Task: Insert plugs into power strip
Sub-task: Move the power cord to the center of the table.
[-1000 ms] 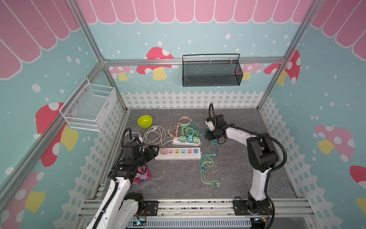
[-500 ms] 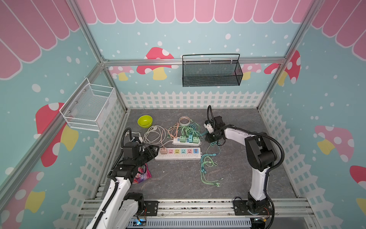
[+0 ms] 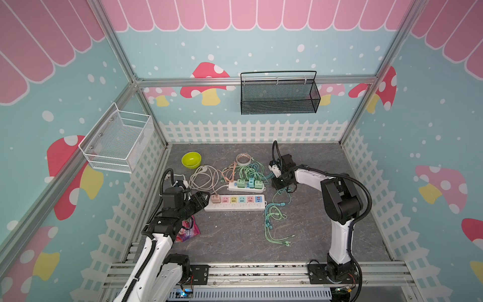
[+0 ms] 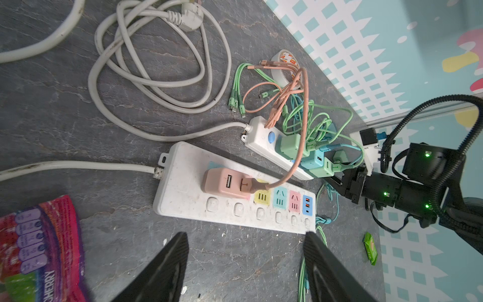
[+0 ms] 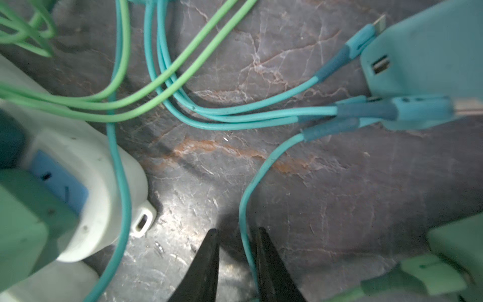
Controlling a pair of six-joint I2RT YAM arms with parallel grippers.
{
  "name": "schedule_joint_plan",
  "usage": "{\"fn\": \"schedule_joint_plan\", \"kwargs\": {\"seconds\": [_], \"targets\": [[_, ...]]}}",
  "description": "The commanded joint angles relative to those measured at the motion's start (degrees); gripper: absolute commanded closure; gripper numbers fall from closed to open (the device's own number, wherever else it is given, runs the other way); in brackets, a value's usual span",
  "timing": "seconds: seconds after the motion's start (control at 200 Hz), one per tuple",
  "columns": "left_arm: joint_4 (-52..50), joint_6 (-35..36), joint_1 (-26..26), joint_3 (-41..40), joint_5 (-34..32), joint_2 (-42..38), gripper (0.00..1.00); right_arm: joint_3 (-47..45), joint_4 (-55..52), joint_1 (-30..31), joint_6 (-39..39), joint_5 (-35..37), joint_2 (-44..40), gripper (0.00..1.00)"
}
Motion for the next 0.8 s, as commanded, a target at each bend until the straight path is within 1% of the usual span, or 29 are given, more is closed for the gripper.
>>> {"fn": "schedule_joint_plan", "kwargs": {"seconds": [0.0,0.175,0.285,0.41,0.475,0.585,0.795], "targets": [[-0.1,-0.6,0.3,-0.8,0.5,-0.8,0.3,1.9,-1.8,0.5,-1.9,1.0,2.4,0.75],[-0.3,-0.6,0.4,-0.7,0.2,-1.2,0.3,1.3,-2.2,0.5,-1.6,0.9,1.2,0.9],[-0.4,-0.6,0.4,-0.5,0.2,-1.2,0.3,-0.5,-3.0,0.5,-1.1,1.2,-1.4,0.98],[-0.5,-0.6,0.4,-0.3,0.3,-1.2,0.3,-4.2,-4.0,0.5,-0.2,0.7,-6.9,1.0],[-0.5,-0.6,0.3,-0.1,0.3,-1.2,0.3,-6.5,-4.7,0.5,0.2,0.7,-11.1,1.0],[-0.5,-0.6,0.3,0.2,0.4,-0.8,0.3,-9.2,-6.4,0.5,0.6,0.4,-15.8,1.0],[-0.3,-0.7,0.3,0.3,0.6,-0.8,0.3,-14.7,-9.2,0.5,1.3,-2.7,-21.6,0.99]]}}
